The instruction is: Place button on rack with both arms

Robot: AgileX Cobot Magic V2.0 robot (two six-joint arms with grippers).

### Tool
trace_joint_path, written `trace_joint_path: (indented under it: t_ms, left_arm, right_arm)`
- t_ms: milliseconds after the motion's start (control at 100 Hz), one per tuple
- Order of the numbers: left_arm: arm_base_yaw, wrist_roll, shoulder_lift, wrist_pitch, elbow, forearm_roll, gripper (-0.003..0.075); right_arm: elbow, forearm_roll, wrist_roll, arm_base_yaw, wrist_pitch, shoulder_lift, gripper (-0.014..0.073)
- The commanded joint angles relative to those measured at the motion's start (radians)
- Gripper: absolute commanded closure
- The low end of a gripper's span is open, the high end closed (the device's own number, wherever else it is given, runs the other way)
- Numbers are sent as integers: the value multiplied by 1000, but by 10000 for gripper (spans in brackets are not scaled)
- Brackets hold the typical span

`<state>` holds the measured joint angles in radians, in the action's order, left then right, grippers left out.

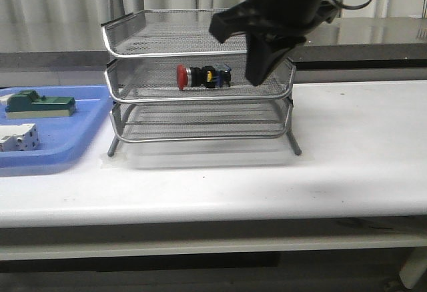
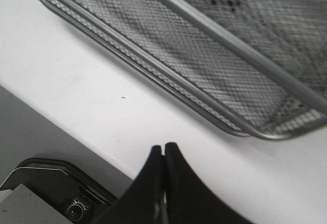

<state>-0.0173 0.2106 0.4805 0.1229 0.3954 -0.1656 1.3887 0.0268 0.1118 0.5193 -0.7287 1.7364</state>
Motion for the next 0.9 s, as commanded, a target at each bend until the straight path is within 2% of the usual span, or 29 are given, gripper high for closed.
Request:
trace_joint_path:
  t_ms: [0, 480, 890]
  left_arm:
    - [2, -7, 2, -86, 27, -12, 716]
    - [2, -7, 2, -86, 27, -12, 716]
    - [2, -7, 2, -86, 27, -12, 716]
  right_arm:
    - [-15, -7, -12, -35, 54, -114, 660]
    - [-394, -19, -96, -273, 173, -593, 660]
    - [-679, -21, -122, -334, 244, -1010, 660]
